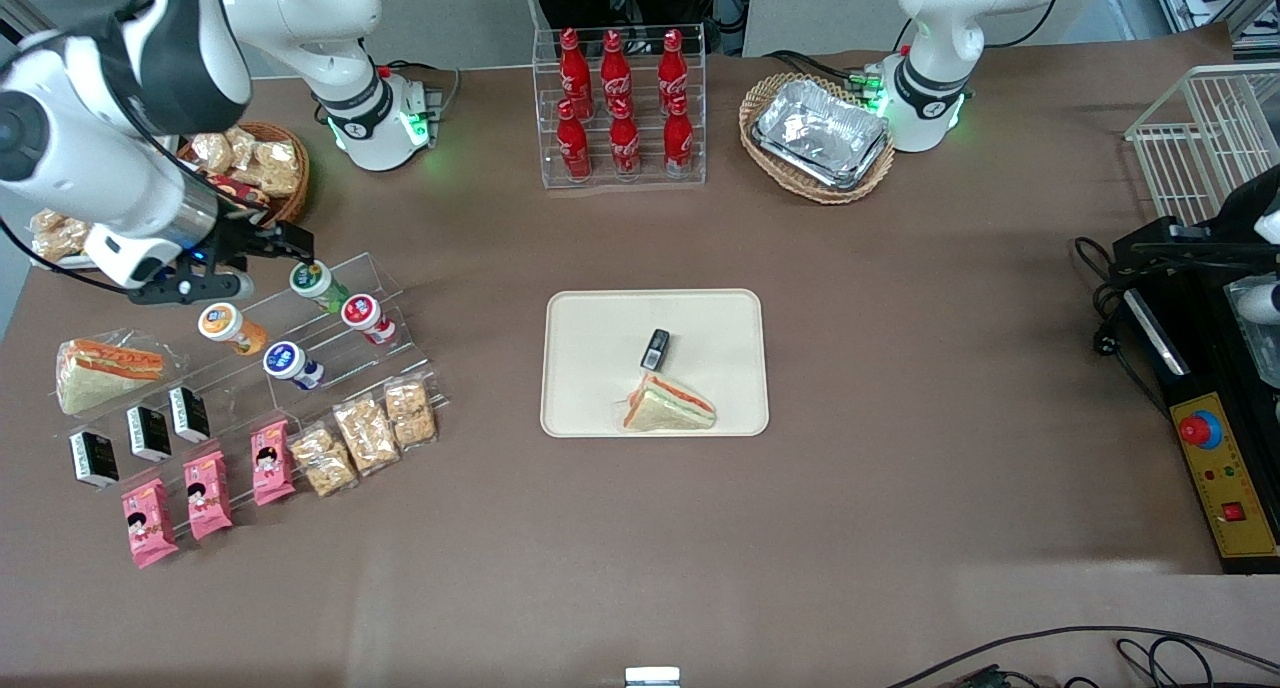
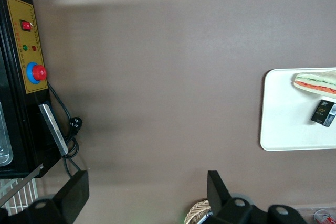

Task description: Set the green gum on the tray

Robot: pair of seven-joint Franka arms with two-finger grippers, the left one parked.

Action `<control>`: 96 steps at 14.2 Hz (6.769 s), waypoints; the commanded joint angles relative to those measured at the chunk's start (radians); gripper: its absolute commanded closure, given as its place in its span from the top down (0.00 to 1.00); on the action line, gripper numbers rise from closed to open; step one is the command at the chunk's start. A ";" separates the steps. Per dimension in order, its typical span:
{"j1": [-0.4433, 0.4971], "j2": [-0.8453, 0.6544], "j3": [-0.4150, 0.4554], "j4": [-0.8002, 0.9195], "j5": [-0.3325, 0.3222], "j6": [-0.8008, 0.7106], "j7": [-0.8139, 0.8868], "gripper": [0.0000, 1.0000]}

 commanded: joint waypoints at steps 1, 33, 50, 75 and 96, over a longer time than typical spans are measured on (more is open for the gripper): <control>-0.005 -0.034 -0.004 -0.120 -0.003 0.115 -0.035 1.00; 0.001 0.057 -0.025 0.271 -0.003 -0.237 -0.136 0.32; 0.377 0.251 0.031 0.416 0.129 -0.208 0.504 0.34; 0.632 0.643 0.030 0.146 0.210 0.597 0.542 0.38; 0.630 0.653 0.028 0.146 0.204 0.602 0.541 1.00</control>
